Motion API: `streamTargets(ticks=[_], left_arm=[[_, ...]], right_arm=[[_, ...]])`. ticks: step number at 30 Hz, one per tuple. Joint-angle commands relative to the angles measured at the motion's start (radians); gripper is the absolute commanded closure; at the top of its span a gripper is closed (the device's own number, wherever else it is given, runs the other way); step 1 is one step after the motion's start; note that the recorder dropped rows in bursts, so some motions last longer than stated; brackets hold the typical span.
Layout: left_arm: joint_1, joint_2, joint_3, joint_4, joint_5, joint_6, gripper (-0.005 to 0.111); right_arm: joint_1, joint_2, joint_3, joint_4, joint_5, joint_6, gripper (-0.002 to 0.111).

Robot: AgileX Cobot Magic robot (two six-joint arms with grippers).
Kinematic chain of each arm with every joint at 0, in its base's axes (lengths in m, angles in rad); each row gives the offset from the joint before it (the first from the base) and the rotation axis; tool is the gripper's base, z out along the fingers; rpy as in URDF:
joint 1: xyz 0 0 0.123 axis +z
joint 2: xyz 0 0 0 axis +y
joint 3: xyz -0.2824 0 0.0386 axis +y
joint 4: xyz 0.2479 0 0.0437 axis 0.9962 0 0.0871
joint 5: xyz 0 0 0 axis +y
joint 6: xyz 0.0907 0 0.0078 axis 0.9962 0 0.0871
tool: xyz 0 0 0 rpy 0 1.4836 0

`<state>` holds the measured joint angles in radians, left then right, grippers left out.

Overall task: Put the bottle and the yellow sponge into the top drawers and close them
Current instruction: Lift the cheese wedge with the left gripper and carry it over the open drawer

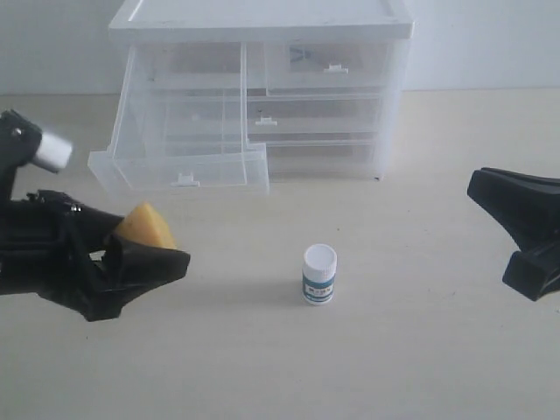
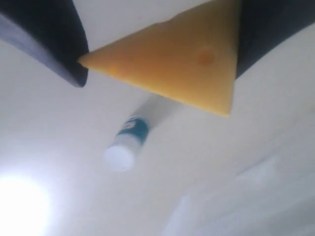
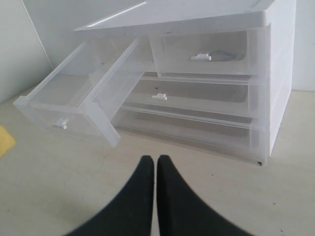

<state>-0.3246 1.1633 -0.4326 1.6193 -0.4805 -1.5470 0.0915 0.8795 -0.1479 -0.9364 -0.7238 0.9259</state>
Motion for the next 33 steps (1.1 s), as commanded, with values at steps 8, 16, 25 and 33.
streamTargets(ticks=[8,16,25,33], left_arm=[[-0.005,-0.033,-0.228,-0.013,0.297,-0.066,0.103],[-0.005,0.241,-0.393,-0.069,0.340,-0.004,0.095],[-0.005,0.341,-0.463,-0.064,0.323,0.024,0.039],[-0.005,0.308,-0.464,-0.068,0.335,0.030,0.037]], right_arm=[[-0.001,0.000,-0.006,0.007,-0.009,-0.001,0.106],[-0.001,0.000,-0.006,0.007,-0.012,-0.001,0.106],[-0.001,0.000,-0.006,0.007,-0.012,-0.001,0.106],[-0.001,0.000,-0.006,0.007,-0.012,-0.001,0.106]])
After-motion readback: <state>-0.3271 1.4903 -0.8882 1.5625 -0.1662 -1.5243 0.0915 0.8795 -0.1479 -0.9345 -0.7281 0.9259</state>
